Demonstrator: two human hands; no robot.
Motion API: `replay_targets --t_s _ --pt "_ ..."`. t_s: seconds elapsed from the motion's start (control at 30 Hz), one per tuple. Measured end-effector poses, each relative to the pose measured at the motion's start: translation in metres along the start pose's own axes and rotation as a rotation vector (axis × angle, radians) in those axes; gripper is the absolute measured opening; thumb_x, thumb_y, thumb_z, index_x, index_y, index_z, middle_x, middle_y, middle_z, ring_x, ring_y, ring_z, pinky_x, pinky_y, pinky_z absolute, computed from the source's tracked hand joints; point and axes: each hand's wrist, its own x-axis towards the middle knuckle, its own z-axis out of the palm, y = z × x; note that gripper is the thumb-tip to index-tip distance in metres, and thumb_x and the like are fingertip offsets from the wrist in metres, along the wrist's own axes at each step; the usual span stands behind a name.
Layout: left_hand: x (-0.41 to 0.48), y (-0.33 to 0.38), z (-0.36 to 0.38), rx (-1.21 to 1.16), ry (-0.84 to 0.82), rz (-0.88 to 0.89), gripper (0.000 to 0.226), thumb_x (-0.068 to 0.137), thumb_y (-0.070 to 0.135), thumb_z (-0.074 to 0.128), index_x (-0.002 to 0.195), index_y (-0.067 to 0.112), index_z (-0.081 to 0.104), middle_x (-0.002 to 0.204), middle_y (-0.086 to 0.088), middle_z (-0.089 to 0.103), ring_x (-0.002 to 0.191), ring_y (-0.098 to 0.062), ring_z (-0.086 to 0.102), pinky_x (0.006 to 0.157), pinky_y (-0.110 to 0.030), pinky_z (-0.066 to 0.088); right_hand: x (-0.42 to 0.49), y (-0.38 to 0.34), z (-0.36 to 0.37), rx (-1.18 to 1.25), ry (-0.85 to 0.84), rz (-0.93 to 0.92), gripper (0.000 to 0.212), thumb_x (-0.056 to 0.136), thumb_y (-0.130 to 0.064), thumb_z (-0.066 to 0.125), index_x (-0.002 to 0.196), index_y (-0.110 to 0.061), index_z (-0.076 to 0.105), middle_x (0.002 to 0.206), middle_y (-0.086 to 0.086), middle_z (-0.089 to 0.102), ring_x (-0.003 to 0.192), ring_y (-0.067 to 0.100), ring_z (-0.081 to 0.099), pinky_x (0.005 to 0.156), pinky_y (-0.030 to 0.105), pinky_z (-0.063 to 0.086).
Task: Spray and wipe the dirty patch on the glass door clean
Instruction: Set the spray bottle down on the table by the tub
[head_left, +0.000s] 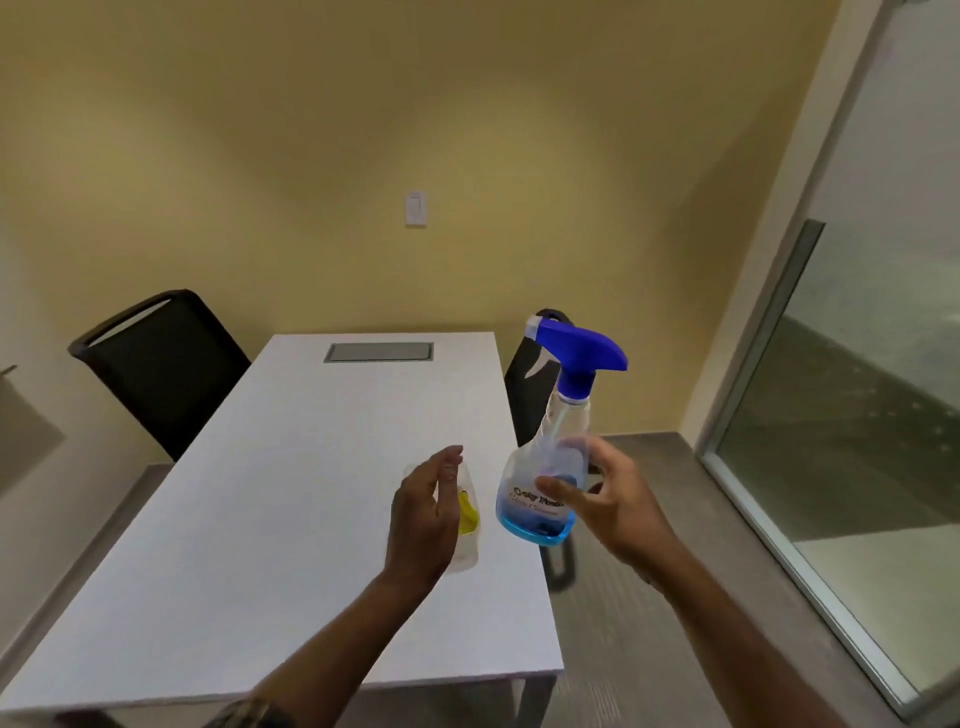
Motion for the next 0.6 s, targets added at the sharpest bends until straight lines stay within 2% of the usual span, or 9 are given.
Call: replay_targets --t_s 0.07,0.13,0.2,0.27,0.4,0.6 --pt "0.019 -0.018 -0.003 0.076 0.012 0.029 0.038 0.105 0.031 0.042 0.132 0.015 0.064 0.135 -0.003 0.067 0.124 -0.019 0.062 0.105 -0.032 0.05 0.028 0.008 0.008 0.018 -0.027 0.007 0.049 0.085 -0.033 0.077 0.13 -0.027 0.057 0.128 -0.007 0.059 0.109 0.011 0.058 0.075 0.021 0.059" --pt "0.037 -0.04 -0.001 0.168 0.021 0.055 0.042 0.103 0.037 0.042 0.13 0.016 0.065 0.132 -0.002 0.068 0.125 -0.02 0.061 0.107 -0.039 0.051 0.058 0.019 0.016 0.051 -0.052 0.034 0.048 0.086 -0.026 0.078 0.129 -0.028 0.058 0.131 -0.005 0.058 0.117 0.018 0.058 0.088 0.037 0.062" --pt "0.053 -0.063 0.004 0.253 0.022 0.043 0.04 0.103 0.038 0.044 0.133 0.018 0.063 0.137 -0.002 0.065 0.134 -0.022 0.054 0.112 -0.035 0.044 0.089 0.03 0.024 0.088 -0.078 0.052 0.047 0.086 -0.02 0.079 0.127 -0.029 0.059 0.13 -0.006 0.057 0.119 0.022 0.058 0.093 0.046 0.061" --pt "0.068 -0.081 0.011 0.315 0.02 -0.004 0.041 0.103 0.036 0.044 0.138 0.02 0.058 0.145 -0.002 0.059 0.143 -0.022 0.045 0.113 -0.027 0.034 0.122 0.043 0.033 0.103 -0.107 0.058 0.047 0.085 -0.02 0.08 0.127 -0.03 0.059 0.127 -0.008 0.057 0.118 0.02 0.057 0.094 0.044 0.06" --pt "0.095 -0.106 0.021 0.364 -0.026 -0.08 0.051 0.101 0.041 0.039 0.148 0.024 0.047 0.157 0.001 0.045 0.153 -0.018 0.03 0.117 -0.028 0.026 0.181 0.065 0.05 0.078 -0.143 0.037 0.05 0.085 -0.022 0.08 0.13 -0.028 0.059 0.122 -0.014 0.058 0.113 0.013 0.055 0.086 0.031 0.056" --pt "0.143 -0.153 0.03 0.434 -0.097 -0.112 0.055 0.105 0.045 0.032 0.157 0.027 0.028 0.167 0.005 0.026 0.157 -0.013 0.013 0.128 -0.038 0.018 0.26 0.09 0.088 0.093 -0.126 0.055 0.046 0.085 -0.022 0.08 0.126 -0.028 0.06 0.122 -0.01 0.063 0.114 0.016 0.059 0.091 0.038 0.057"
